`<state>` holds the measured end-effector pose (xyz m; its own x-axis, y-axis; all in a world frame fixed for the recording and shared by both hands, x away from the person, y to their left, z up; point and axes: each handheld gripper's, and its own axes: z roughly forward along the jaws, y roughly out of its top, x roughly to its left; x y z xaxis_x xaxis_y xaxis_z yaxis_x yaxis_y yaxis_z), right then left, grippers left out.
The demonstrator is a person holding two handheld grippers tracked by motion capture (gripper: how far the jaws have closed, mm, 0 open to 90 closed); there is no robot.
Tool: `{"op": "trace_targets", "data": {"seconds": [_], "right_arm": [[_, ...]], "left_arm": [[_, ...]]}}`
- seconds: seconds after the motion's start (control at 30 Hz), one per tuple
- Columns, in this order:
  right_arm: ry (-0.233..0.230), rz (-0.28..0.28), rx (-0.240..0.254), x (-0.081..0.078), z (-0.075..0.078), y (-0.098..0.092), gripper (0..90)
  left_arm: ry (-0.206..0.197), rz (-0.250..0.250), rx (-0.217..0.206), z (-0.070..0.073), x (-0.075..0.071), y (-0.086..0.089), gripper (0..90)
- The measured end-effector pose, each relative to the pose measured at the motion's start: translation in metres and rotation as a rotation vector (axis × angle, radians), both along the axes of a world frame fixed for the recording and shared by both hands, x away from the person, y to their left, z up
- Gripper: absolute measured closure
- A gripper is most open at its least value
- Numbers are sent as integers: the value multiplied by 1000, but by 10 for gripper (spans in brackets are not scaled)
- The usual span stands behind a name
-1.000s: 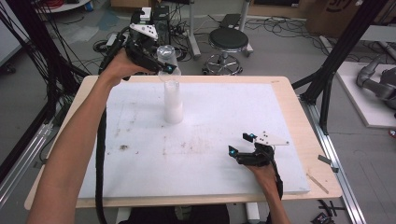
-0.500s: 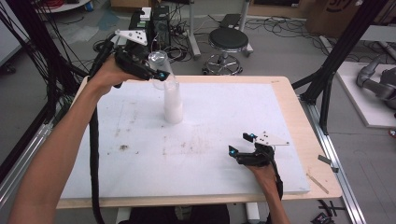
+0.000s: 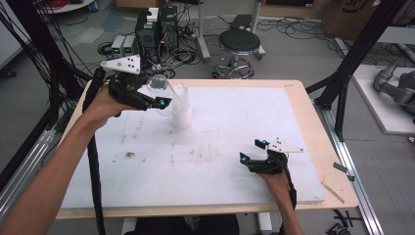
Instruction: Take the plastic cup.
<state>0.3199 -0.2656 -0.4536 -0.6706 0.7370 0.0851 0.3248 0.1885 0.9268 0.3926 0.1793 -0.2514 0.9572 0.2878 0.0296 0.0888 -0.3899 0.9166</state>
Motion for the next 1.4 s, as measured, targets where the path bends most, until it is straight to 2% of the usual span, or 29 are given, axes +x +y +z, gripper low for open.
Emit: {"op": "trace_targets", "data": {"seconds": [0.2,0.27,0.33,0.43,0.67,0.87,0.93,1.1,1.23,1.4], "right_arm": [[8,-1,0,1,0,0,153],[11,-1,0,1,0,0,153],[3,0,-2,1,0,0,153],[-1,-1,-1,0,0,0,153],[-2,-3,0,-1,0,0,153],[-1,-5,-2,0,0,0,153],[5,-7,4,0,0,0,153],[5,-4,1,0,0,0,153],[6,-2,1,0,0,0,153],[8,4,-5,0,0,1,153]], "left_arm": [[-10,-18,-43,-21,-14,1,357],[-14,-7,-59,-28,-18,1,357],[-7,-4,-96,-37,-21,1,356],[-1,-14,-98,-51,-27,-2,356],[16,-34,-152,-74,-36,-12,355],[30,-40,-166,-93,-41,-17,354],[35,-34,-184,-101,-45,-18,354],[35,-43,-212,-109,-48,-21,354],[57,-57,-231,-120,-48,-21,354],[53,-41,-215,-127,-49,-20,354]]}}
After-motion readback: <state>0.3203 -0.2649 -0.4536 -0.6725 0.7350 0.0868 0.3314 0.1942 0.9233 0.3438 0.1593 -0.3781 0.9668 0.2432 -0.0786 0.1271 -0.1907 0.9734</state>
